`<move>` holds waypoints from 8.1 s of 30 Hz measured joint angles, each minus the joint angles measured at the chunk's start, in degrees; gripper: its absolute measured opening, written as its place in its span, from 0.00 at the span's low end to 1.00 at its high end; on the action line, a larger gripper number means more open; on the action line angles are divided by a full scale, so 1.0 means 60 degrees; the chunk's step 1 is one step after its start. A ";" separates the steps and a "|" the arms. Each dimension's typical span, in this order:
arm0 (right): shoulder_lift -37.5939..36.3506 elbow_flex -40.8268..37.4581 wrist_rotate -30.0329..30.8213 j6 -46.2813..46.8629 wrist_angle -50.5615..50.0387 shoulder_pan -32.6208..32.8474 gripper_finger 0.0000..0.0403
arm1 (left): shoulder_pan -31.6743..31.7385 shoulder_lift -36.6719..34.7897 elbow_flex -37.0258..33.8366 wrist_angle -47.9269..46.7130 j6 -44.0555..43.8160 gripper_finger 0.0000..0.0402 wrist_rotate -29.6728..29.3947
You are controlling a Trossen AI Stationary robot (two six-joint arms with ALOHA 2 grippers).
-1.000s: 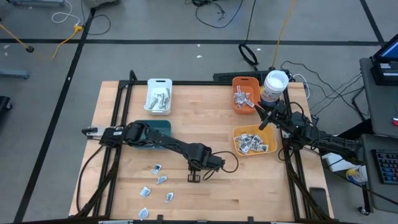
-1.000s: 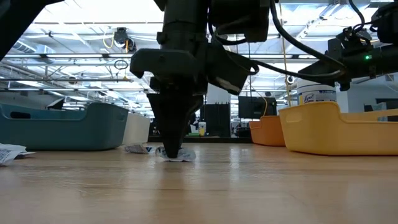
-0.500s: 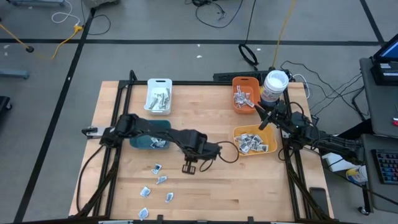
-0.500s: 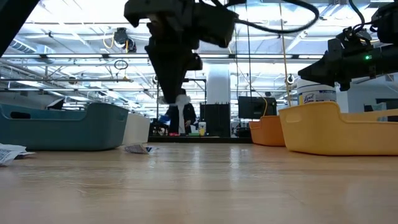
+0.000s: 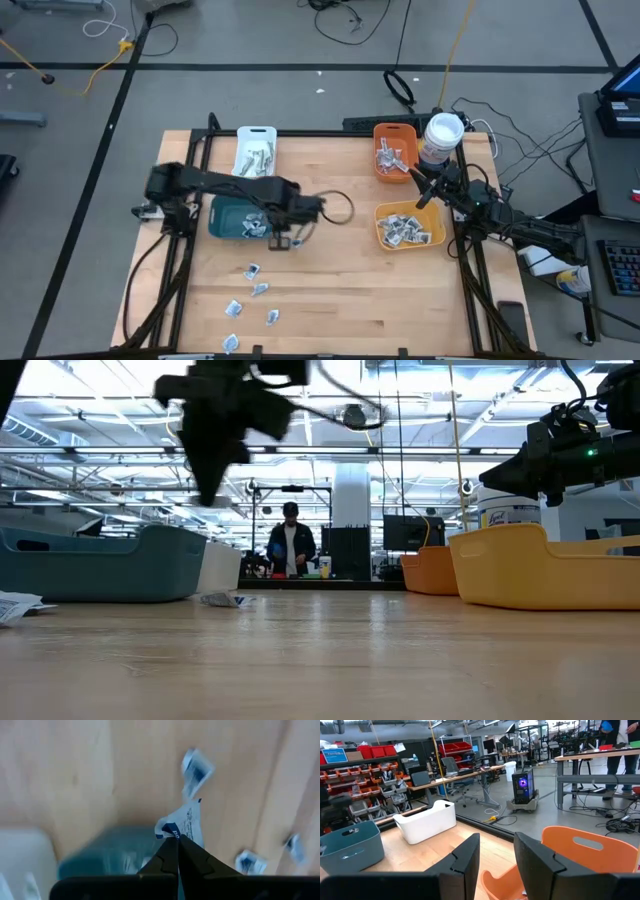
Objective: Pick & Place First Aid Supplies
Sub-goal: Put the alcohol pad into the blue bin
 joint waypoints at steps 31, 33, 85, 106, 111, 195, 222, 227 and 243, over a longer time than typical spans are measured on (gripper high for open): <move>-0.0001 0.0003 -0.0004 0.0000 0.0000 -0.0001 0.29 | 0.1990 -0.3589 -0.6483 0.3544 -0.3250 0.00 0.0901; -0.0002 0.0002 -0.0001 0.0000 0.0000 0.0001 0.29 | 0.1990 -0.3509 -0.6567 0.3698 -0.3419 0.00 0.0896; -0.0004 0.0004 -0.0004 0.0000 0.0000 0.0002 0.29 | 0.0112 -0.0150 0.0119 0.0512 0.0291 0.63 0.0545; -0.0004 0.0004 -0.0004 0.0000 0.0000 0.0000 0.29 | -0.0815 0.2047 0.0401 0.1247 0.0072 0.61 -0.0457; -0.0002 0.0002 -0.0005 0.0000 0.0000 0.0000 0.29 | -0.0826 0.2540 0.0397 0.1253 0.0107 0.59 -0.0637; -0.0003 0.0004 -0.0004 0.0000 0.0000 0.0002 0.29 | 0.1695 -0.4521 -0.7588 0.2708 -0.5861 0.01 0.0379; -0.0002 0.0000 0.0000 0.0000 0.0000 -0.0001 0.29 | -0.1858 -0.4010 -0.4568 0.0984 -1.4676 0.75 0.0466; -0.0002 0.0004 -0.0004 0.0000 0.0000 0.0002 0.29 | -0.3181 -0.3052 -0.3524 0.0815 -1.6747 0.75 0.0611; -0.0003 0.0001 -0.0001 0.0000 0.0000 0.0001 0.29 | -0.5402 0.0305 -0.0023 0.1212 -1.9235 0.75 0.1148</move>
